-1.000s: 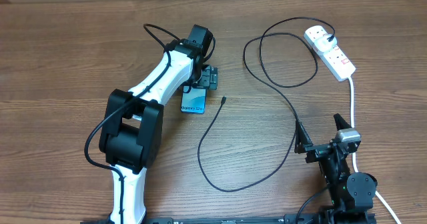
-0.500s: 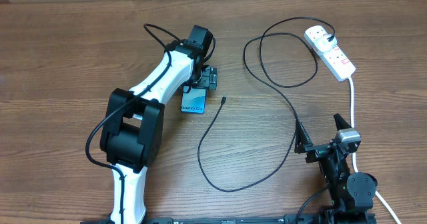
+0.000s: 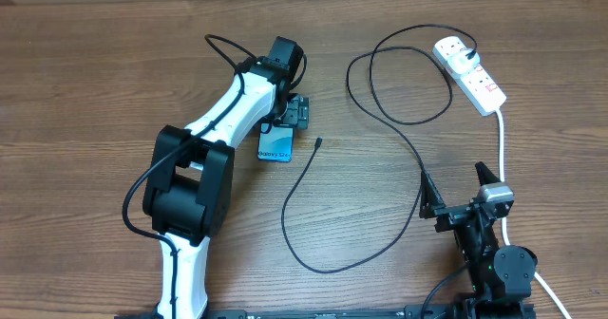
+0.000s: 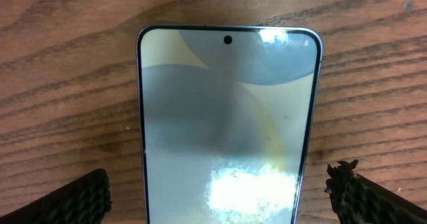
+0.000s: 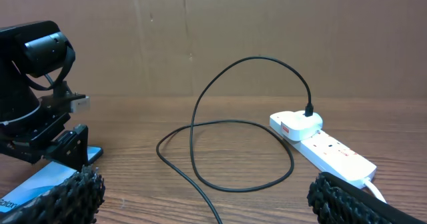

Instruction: Plug charger to phone and switch on socket

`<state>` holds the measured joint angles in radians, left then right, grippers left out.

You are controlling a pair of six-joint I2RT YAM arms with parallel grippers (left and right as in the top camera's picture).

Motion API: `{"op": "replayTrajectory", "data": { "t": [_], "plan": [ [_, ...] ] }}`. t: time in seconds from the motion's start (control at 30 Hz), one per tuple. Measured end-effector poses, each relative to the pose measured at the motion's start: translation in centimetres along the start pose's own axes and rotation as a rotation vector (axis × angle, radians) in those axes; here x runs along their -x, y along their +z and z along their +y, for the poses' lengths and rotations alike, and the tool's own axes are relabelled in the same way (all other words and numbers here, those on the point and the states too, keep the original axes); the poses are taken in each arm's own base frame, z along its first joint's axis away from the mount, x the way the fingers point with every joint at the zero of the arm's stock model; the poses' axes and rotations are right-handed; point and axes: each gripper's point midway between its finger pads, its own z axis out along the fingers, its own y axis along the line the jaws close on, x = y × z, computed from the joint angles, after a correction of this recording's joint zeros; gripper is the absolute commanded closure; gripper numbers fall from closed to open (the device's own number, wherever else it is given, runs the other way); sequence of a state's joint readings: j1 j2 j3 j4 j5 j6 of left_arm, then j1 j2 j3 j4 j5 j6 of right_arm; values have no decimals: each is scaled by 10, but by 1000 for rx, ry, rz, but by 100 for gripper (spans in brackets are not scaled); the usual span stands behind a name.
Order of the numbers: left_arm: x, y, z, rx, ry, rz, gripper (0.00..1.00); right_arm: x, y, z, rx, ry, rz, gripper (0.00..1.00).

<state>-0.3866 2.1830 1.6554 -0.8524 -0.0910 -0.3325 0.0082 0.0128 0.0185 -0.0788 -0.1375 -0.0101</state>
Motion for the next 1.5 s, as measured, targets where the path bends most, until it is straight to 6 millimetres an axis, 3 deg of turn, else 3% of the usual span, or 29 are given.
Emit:
{"op": "replayTrajectory", "data": {
  "t": [1.3,1.5],
  "plan": [
    [-1,0,0,1,16,5,0,0,0,0,0,0,0,0],
    [-6,12,-1,-2,24,34,0,0,0,0,0,0,0,0]
  ]
}}
